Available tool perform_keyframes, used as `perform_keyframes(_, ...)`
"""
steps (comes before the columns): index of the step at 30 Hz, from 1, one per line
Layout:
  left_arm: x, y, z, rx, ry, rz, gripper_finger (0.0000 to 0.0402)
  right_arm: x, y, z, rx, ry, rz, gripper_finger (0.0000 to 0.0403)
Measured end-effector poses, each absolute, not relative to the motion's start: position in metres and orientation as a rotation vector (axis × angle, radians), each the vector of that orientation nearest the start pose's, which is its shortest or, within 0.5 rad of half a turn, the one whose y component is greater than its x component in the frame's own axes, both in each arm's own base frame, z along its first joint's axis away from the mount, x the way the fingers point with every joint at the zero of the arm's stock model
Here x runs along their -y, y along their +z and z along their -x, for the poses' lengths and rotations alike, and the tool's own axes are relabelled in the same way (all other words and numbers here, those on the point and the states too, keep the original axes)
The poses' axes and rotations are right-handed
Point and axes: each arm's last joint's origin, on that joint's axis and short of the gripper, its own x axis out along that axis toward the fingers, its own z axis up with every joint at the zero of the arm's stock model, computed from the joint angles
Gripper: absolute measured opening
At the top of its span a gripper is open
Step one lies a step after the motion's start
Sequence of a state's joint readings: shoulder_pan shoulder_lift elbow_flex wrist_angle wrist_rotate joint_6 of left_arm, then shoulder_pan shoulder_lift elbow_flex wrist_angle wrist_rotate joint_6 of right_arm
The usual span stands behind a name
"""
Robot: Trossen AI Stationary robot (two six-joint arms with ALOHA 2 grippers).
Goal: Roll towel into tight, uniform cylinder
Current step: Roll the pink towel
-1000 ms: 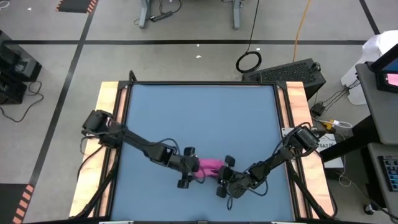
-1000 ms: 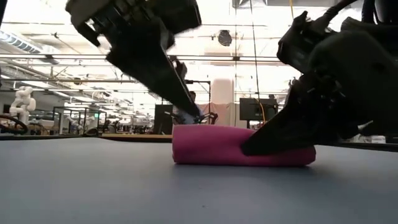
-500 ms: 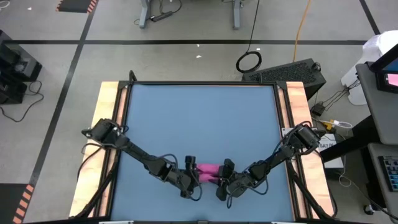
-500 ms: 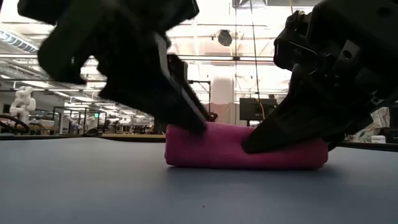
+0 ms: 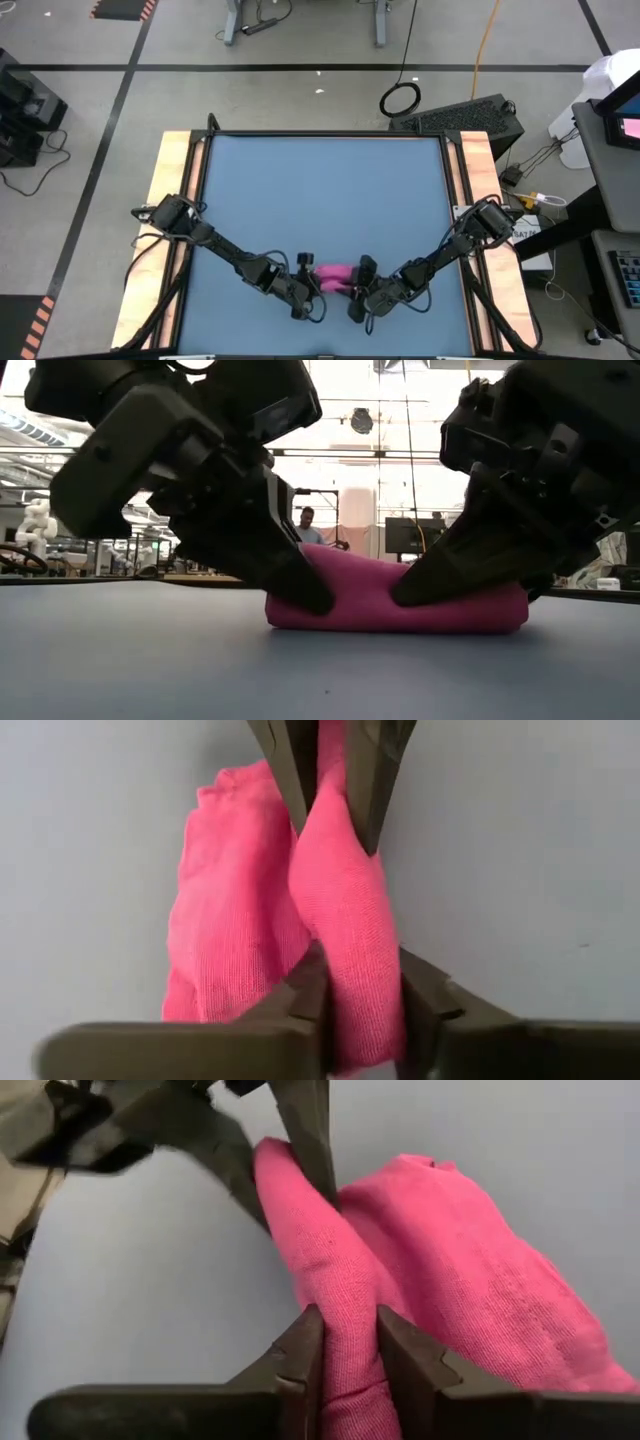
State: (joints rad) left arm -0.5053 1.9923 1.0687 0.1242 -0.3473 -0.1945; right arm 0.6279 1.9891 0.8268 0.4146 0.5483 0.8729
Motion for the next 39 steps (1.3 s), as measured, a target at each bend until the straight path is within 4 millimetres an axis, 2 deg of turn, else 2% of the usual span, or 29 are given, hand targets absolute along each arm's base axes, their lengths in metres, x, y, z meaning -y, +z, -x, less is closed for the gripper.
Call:
perform_keyframes(2, 0.180, 0.117, -0.346, -0.741, -0.081, -0.100, 0.0046, -0.194, 0.083, -0.289, -0.599, -0.158, -0.350, 0.0074)
perform_keyframes(6, 0.176, 0.118, -0.350, -0.769, -0.138, 0.022, 0.0046, -0.203, 0.092, -0.281, -0.587, -0.084, -0.155, 0.0110)
perform_keyframes(11, 0.169, 0.119, -0.354, -0.807, -0.230, 0.133, 0.0046, -0.222, 0.101, -0.266, -0.474, -0.095, 0.127, 0.0185)
perform_keyframes(14, 0.164, 0.119, -0.357, -0.816, -0.243, 0.162, 0.0064, -0.233, 0.102, -0.258, -0.403, -0.128, 0.205, 0.0227)
perform_keyframes(17, 0.160, 0.119, -0.359, -0.816, -0.233, 0.166, 0.0073, -0.244, 0.097, -0.256, -0.351, -0.098, 0.223, 0.0250)
perform_keyframes(20, 0.157, 0.119, -0.360, -0.816, -0.226, 0.171, 0.0070, -0.250, 0.089, -0.258, -0.305, -0.040, 0.233, 0.0254)
perform_keyframes(24, 0.154, 0.119, -0.361, -0.815, -0.218, 0.175, 0.0059, -0.252, 0.074, -0.261, -0.263, -0.054, 0.264, 0.0247)
perform_keyframes(29, 0.154, 0.119, -0.361, -0.816, -0.218, 0.175, 0.0058, -0.245, 0.067, -0.264, -0.272, -0.135, 0.237, 0.0237)
perform_keyframes(39, 0.154, 0.119, -0.361, -0.813, -0.209, 0.170, 0.0066, -0.232, 0.060, -0.273, -0.330, -0.173, 0.082, 0.0193)
